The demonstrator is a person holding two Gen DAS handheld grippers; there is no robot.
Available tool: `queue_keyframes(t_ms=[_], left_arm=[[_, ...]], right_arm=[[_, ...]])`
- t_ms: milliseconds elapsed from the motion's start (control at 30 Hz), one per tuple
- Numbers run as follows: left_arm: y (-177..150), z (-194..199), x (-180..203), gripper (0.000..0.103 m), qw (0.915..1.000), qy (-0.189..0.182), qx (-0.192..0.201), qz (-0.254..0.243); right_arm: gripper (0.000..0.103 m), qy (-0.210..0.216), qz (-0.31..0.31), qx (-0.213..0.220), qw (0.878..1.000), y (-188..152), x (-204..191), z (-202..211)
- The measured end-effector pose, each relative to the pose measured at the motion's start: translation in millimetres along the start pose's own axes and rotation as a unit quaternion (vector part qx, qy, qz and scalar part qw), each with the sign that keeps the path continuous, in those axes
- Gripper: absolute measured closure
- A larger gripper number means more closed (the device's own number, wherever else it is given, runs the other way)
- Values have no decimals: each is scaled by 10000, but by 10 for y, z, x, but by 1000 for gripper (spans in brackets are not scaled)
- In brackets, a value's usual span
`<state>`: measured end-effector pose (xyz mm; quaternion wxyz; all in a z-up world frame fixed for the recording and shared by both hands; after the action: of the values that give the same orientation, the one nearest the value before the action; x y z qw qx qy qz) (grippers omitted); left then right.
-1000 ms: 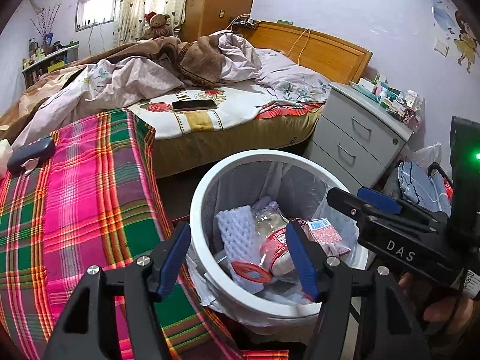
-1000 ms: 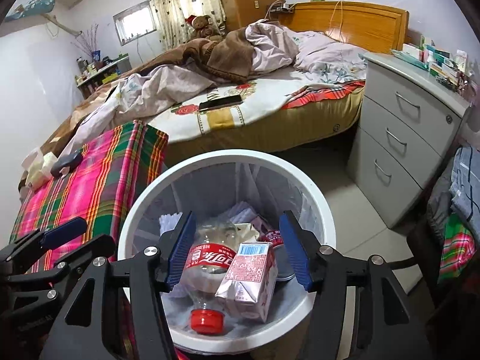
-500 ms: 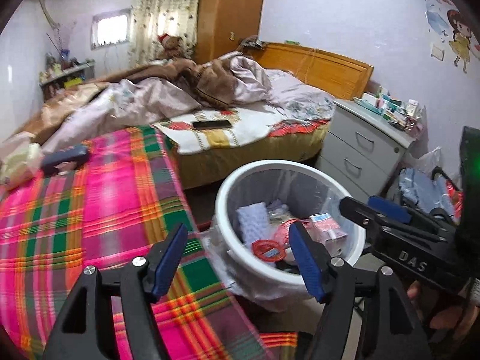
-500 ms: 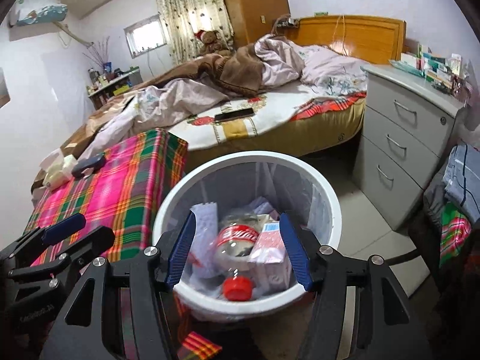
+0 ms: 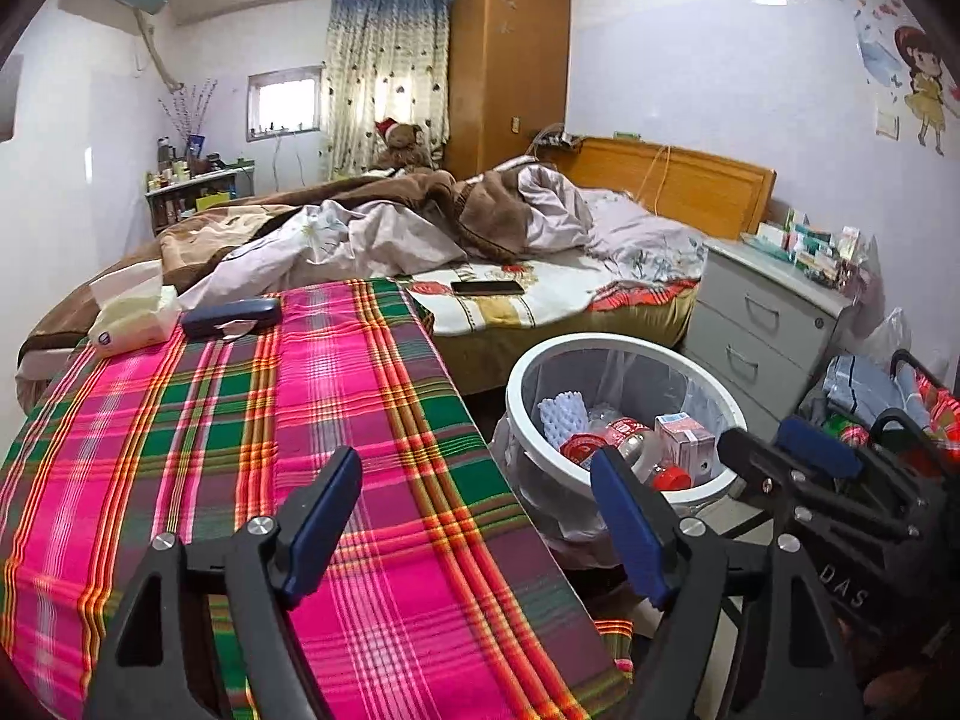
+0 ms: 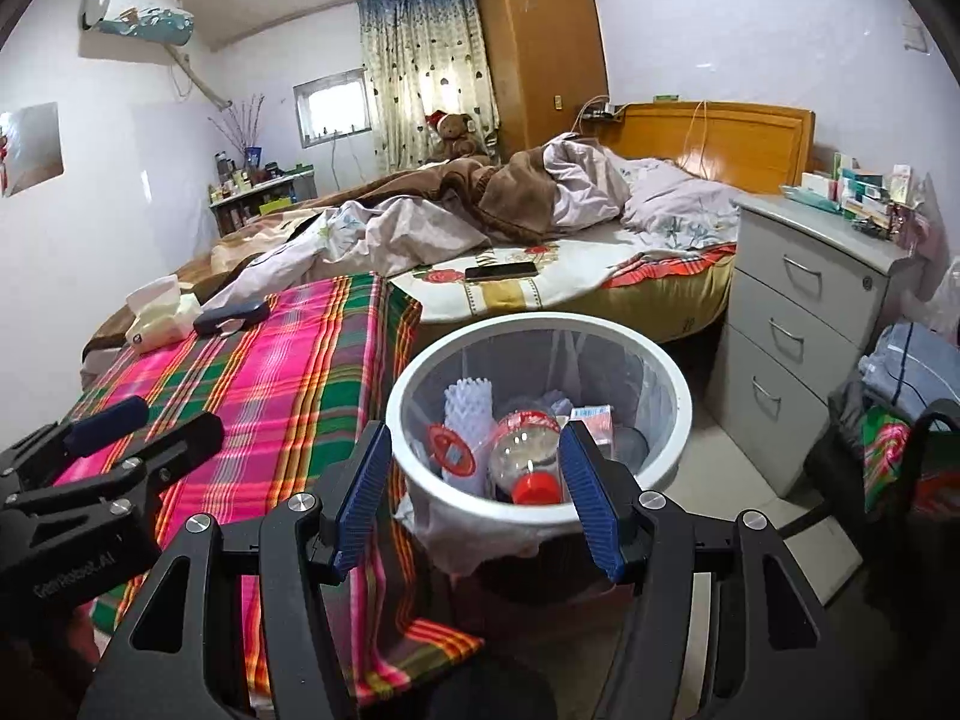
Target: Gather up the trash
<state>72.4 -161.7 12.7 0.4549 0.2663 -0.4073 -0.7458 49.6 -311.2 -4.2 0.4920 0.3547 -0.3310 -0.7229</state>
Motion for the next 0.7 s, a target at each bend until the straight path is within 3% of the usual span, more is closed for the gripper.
queue_keyframes(t_ms=[700], left_arm=[[-206,183,-59,22,9995,320,78,-11]], right_arm=[[43,-23,-239,-20,9997,-176,-76,74]])
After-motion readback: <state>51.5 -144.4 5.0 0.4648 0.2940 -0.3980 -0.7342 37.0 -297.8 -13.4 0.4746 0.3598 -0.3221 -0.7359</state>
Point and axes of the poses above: each gripper's, at about its wrist camera, not at the fingertips, and z roughly against the way its jaws point, x to its right, y to its top, the point moved 4 cm from there along -z, roughly the way its jaws point, and after that the axes turned 6 degrees about -z, right-handed, at the moved point
